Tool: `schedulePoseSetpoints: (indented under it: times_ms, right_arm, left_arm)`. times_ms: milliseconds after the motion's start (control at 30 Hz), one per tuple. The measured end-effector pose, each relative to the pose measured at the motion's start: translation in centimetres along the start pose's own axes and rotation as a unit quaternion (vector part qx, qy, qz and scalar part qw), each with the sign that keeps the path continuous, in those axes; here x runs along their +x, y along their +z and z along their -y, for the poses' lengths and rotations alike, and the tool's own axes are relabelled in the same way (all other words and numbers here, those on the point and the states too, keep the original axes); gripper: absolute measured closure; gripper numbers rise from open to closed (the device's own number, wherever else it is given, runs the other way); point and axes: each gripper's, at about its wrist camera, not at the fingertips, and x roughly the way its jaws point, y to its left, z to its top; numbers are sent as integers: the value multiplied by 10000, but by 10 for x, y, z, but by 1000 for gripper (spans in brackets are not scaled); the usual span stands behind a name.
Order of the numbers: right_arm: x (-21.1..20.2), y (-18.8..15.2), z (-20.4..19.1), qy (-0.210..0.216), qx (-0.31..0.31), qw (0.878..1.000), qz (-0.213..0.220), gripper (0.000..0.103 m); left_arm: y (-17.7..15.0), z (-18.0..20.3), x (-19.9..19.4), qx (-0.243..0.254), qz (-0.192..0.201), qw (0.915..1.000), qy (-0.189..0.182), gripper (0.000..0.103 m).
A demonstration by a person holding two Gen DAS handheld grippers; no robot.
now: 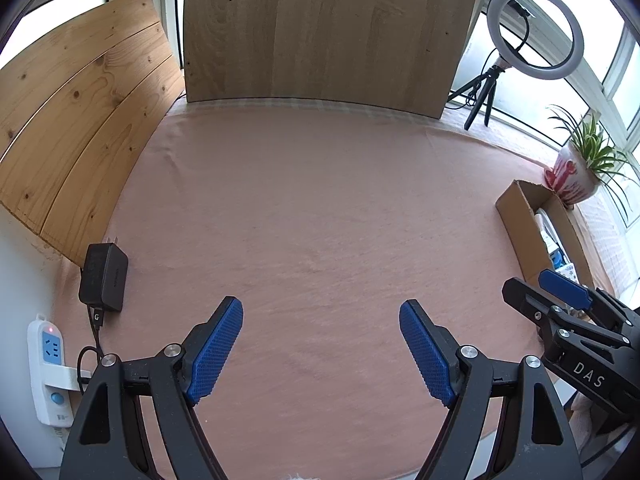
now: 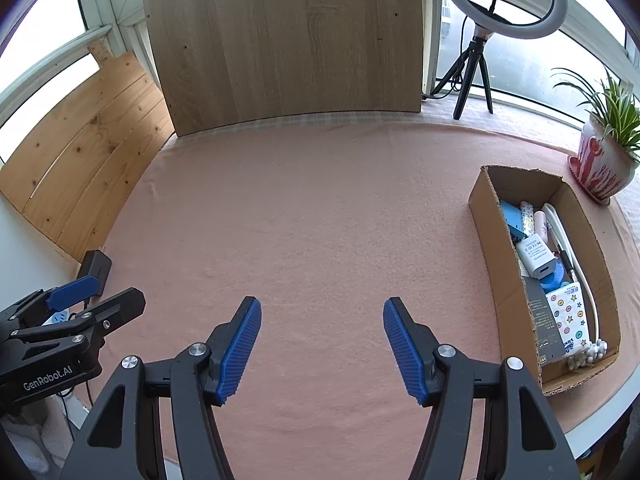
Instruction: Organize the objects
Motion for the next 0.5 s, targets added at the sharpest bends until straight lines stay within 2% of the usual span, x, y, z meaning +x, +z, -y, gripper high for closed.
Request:
schedulePoseSetpoints:
  times_ms: [500]
  right_arm:
    - [1,-2,7,2,94,10000,-21,43]
  left_arm:
    - [-2,4,3,28,-64,10000,1,20]
